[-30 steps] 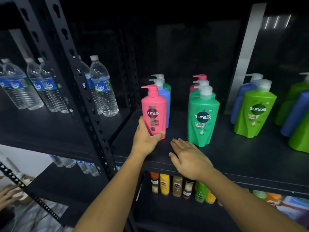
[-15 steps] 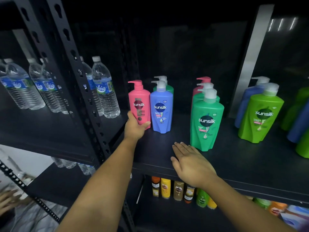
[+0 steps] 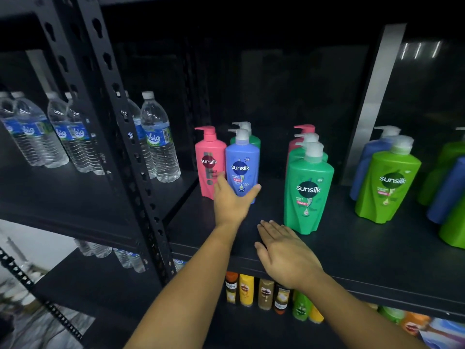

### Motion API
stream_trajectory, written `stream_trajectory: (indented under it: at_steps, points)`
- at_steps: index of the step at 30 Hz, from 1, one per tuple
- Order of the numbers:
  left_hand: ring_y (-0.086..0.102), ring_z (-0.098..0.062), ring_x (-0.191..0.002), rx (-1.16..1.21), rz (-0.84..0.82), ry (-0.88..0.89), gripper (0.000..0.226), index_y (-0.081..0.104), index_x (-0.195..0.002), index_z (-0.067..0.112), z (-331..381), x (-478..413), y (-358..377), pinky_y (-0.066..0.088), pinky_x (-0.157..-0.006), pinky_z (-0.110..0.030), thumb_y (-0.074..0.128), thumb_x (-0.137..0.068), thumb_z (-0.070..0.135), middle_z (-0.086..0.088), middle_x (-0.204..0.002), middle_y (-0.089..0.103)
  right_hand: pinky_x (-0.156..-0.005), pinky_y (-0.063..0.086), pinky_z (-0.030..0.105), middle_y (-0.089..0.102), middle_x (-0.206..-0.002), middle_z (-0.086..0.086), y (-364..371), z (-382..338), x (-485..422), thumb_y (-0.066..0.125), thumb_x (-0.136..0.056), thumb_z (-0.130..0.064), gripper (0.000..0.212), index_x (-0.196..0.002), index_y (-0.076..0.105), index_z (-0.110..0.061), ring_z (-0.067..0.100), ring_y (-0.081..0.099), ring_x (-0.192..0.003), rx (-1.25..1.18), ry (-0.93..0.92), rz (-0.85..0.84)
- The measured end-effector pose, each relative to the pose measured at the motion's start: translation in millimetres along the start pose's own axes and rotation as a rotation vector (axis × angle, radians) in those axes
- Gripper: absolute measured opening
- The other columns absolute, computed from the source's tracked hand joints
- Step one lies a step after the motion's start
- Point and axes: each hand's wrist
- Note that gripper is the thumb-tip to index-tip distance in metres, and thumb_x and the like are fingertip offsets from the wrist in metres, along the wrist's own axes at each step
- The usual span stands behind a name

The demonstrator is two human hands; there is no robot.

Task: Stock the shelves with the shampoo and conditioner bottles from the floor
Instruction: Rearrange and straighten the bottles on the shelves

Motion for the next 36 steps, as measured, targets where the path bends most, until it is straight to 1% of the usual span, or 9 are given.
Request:
stream_trajectory:
  at_steps: [3,7,11,15,20,23,26,30,36]
  points:
    - [0.052,-0.032,-0.116,-0.148,-0.002,-0.033,0.107,0.039,-0.140,0.011,6,-2,14,0.049,-0.098,-0.047,0.091,-0.060,0.059,-0.010,-0.124,0.052,-0.126,0.005,0.033,0.014,-0.169,0.000,1,0,0,0.016,-0.107,-0.048,0.063,-0.161,0.017,-0.015,0.015,0.007,-0.156,-0.008,-0.002,0.008]
    - [0.054,-0.036,-0.111,-0.211,0.039,-0.027,0.098,0.037,-0.139,0.009,4,-4,19,0.051,-0.092,-0.049,0.089,-0.067,0.052,-0.013,-0.120,0.053,-0.126,0.004,0.033,0.014,-0.169,0.000,2,1,-2,0.016,-0.107,-0.048,0.063,-0.161,0.017,-0.016,0.014,0.007,-0.156,-0.013,0.000,0.018]
    - [0.054,-0.032,-0.111,-0.205,0.046,0.027,0.092,0.040,-0.139,0.007,-5,-3,14,0.050,-0.094,-0.046,0.087,-0.072,0.049,-0.012,-0.121,0.056,-0.126,0.003,0.032,0.014,-0.169,-0.001,3,2,-2,0.015,-0.107,-0.049,0.063,-0.161,0.016,-0.017,0.013,0.007,-0.156,-0.016,0.003,0.020]
    - [0.059,-0.030,-0.105,-0.150,0.014,0.047,0.074,0.044,-0.122,0.012,-7,-2,7,0.054,-0.085,-0.047,0.089,-0.073,0.044,-0.007,-0.113,0.061,-0.125,0.002,0.031,0.014,-0.169,-0.002,4,2,-1,0.016,-0.107,-0.049,0.063,-0.161,0.017,-0.017,0.013,0.007,-0.156,-0.018,0.006,0.026]
    - [0.062,-0.026,-0.107,-0.091,-0.027,0.085,0.074,0.042,-0.123,0.019,-9,4,-8,0.056,-0.084,-0.045,0.089,-0.072,0.042,0.000,-0.116,0.063,-0.126,0.004,0.031,0.014,-0.169,-0.002,2,2,-1,0.017,-0.107,-0.050,0.063,-0.161,0.018,-0.018,0.013,0.008,-0.155,-0.026,0.011,0.018]
    - [0.062,-0.021,-0.109,-0.071,-0.053,0.098,0.071,0.041,-0.121,0.024,-13,11,-25,0.056,-0.086,-0.040,0.090,-0.072,0.042,0.005,-0.117,0.062,-0.126,0.005,0.032,0.014,-0.169,-0.002,2,2,-1,0.017,-0.107,-0.050,0.064,-0.161,0.017,-0.018,0.013,0.008,-0.155,-0.022,0.013,0.014]
    - [0.059,-0.016,-0.112,-0.072,-0.072,0.088,0.075,0.042,-0.128,0.023,-17,17,-45,0.052,-0.086,-0.032,0.090,-0.073,0.039,0.011,-0.119,0.057,-0.127,0.007,0.033,0.015,-0.169,-0.002,4,2,-1,0.017,-0.106,-0.050,0.064,-0.161,0.019,-0.017,0.014,0.009,-0.155,-0.013,0.012,0.019]
    - [0.059,-0.016,-0.118,-0.092,-0.098,0.063,0.079,0.038,-0.133,0.027,-24,19,-72,0.053,-0.093,-0.037,0.088,-0.074,0.042,0.007,-0.131,0.058,-0.127,0.008,0.034,0.016,-0.168,-0.002,4,2,-1,0.018,-0.107,-0.050,0.064,-0.161,0.020,-0.016,0.014,0.011,-0.155,-0.016,0.012,0.028]
    - [0.063,-0.020,-0.113,-0.111,-0.106,0.008,0.075,0.037,-0.135,0.023,-24,14,-97,0.055,-0.093,-0.044,0.086,-0.079,0.036,0.003,-0.131,0.060,-0.126,0.009,0.033,0.018,-0.168,-0.002,7,3,-3,0.017,-0.106,-0.051,0.064,-0.161,0.021,-0.017,0.014,0.012,-0.155,-0.014,0.011,0.041]
Point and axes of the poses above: each hand's wrist, its own x-axis away from the middle knuckle, its own y-axis out of the palm, z = x × y
